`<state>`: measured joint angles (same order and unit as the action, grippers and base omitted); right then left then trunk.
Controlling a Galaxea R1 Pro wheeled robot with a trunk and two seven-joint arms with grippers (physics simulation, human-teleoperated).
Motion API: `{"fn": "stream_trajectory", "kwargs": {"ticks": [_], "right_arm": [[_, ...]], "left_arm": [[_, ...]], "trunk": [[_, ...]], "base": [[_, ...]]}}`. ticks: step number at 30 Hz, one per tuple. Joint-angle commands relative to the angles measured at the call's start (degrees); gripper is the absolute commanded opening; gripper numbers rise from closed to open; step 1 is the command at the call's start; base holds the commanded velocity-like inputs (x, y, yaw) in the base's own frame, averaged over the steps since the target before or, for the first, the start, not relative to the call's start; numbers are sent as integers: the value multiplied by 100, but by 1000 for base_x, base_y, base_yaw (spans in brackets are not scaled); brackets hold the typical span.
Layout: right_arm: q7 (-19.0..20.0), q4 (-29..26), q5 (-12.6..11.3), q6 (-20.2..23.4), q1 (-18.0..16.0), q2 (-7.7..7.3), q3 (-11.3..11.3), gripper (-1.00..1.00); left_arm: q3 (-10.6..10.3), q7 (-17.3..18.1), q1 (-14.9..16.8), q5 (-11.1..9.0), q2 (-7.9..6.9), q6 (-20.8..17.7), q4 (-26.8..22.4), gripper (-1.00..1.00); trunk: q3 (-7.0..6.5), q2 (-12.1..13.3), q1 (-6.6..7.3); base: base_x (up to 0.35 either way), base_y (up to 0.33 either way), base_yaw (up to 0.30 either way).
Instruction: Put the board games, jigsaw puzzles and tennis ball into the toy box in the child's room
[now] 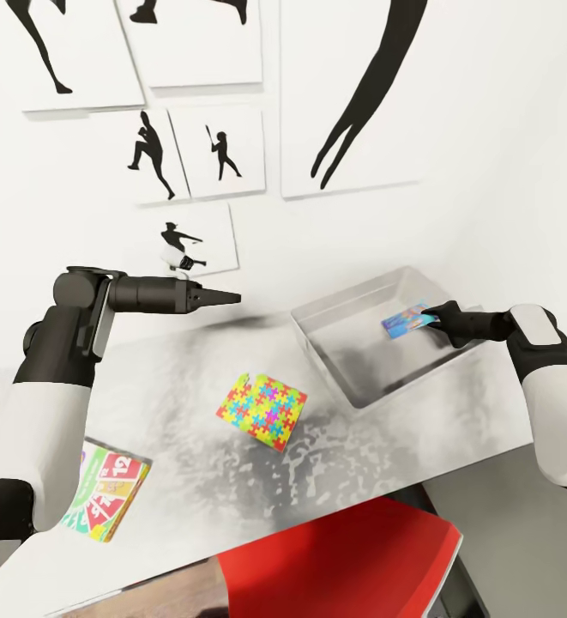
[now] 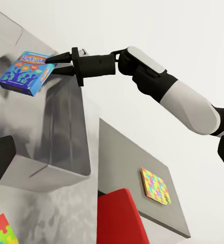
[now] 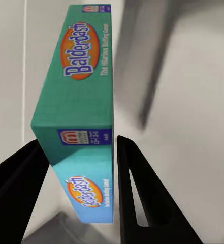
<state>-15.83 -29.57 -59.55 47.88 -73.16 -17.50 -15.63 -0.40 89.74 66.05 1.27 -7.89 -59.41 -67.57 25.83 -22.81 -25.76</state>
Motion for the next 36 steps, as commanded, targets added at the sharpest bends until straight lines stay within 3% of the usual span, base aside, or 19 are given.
{"fn": "stream_trajectory", "kwargs": {"ticks": [1, 13, 36], "right_arm": [[-58, -5, -66, 14, -5, 2, -19, -100], [-60, -5, -66, 10, -5, 1, -19, -100], [-53, -36, -62, 10, -5, 1, -19, -100]], "left_arm": [[-4, 26, 5, 14, -3, -59, -2, 100], [-4, 26, 5, 14, -3, -59, -2, 100], [-4, 26, 5, 32, -2, -59, -2, 100]], "trunk": [[19, -11, -3], [122, -11, -3], [130, -11, -3]], "base": [[0, 0, 0], [0, 0, 0], [0, 0, 0]]}}
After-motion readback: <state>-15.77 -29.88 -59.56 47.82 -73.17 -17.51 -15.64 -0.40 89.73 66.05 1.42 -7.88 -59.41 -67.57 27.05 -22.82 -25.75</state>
